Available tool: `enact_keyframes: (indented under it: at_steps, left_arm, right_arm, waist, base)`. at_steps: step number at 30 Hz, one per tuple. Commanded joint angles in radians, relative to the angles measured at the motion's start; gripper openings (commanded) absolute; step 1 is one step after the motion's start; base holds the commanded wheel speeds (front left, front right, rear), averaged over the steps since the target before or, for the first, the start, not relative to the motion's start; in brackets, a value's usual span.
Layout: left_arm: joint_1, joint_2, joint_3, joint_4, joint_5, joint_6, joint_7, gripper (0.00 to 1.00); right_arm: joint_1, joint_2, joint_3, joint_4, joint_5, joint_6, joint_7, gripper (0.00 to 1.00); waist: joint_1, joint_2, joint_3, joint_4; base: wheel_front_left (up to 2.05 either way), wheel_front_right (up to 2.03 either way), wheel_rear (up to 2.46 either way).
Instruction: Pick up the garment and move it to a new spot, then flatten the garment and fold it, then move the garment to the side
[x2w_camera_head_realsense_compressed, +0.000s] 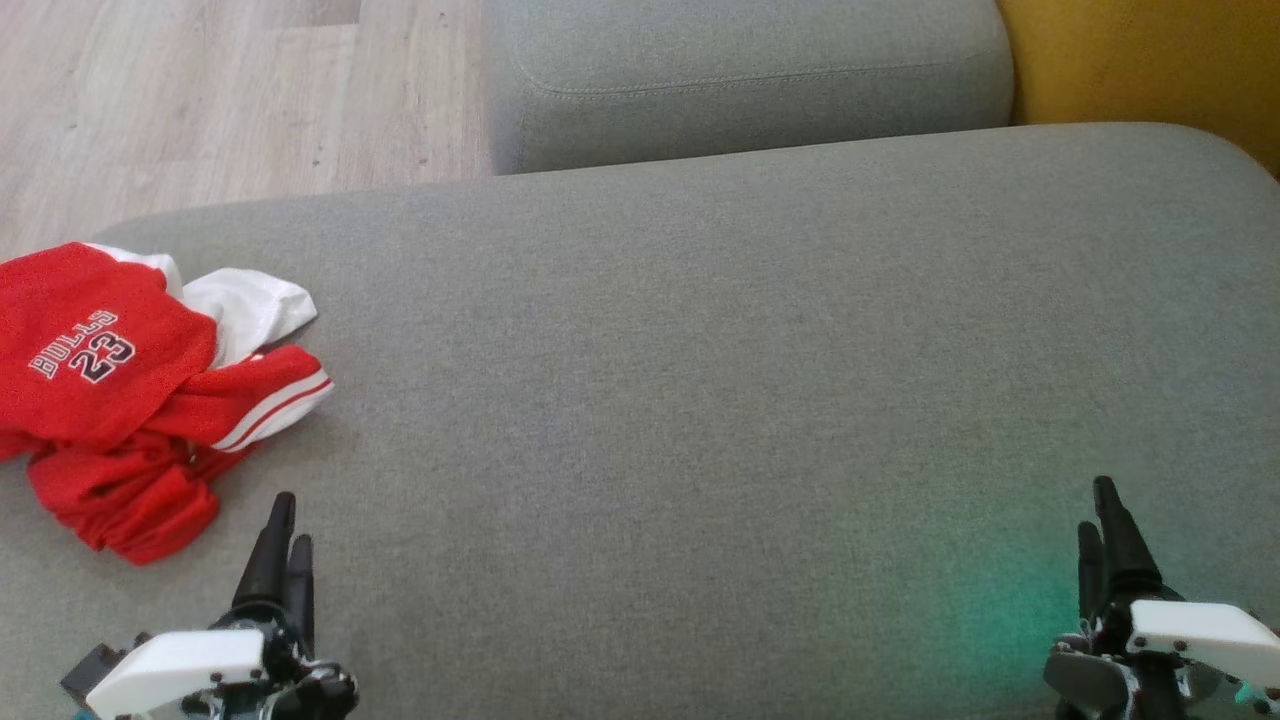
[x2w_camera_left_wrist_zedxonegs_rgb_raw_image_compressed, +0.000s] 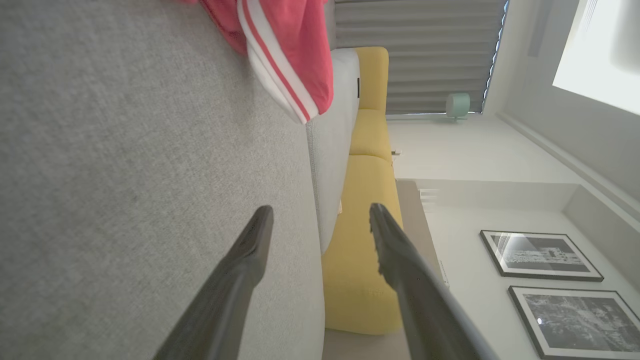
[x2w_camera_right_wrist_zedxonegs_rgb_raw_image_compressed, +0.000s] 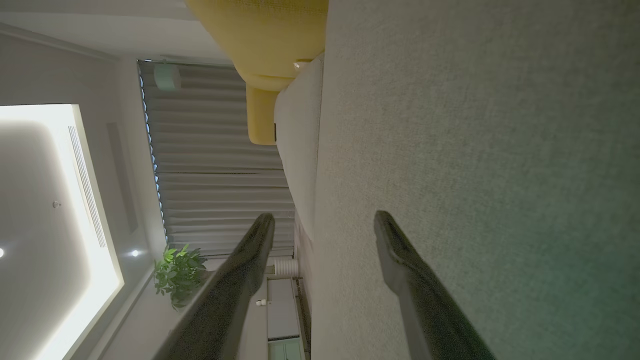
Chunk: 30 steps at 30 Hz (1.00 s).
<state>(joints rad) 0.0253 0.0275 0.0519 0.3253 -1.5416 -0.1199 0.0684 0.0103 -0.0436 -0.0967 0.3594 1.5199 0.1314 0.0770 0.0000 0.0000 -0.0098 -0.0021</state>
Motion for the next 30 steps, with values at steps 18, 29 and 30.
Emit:
enact_keyframes:
  at_steps: [18,29,30]
  left_arm:
    - [-0.001,0.013,-0.050,-0.120,0.342,0.056,-0.059,1.00]
    - [0.020,0.015,-0.073,-0.162,0.474,0.075,-0.091,1.00]
    - [0.021,0.015,-0.075,-0.166,0.487,0.076,-0.094,1.00]
  right_arm:
    - [-0.026,-0.009,0.090,-0.091,-0.325,0.000,-0.065,1.00]
    - [-0.019,-0.018,0.148,-0.114,-0.464,0.000,-0.097,1.00]
    - [-0.019,-0.019,0.152,-0.115,-0.478,0.000,-0.100,1.00]
  waist:
    - [0.0000,0.0000,-0.028,-0.004]
    - [0.0000,0.0000,-0.043,-0.005]
    - [0.0000,0.0000,-0.044,-0.004]
  base:
    - [0.00,0.00,0.00]
    - [0.00,0.00,0.00]
    - [0.00,0.00,0.00]
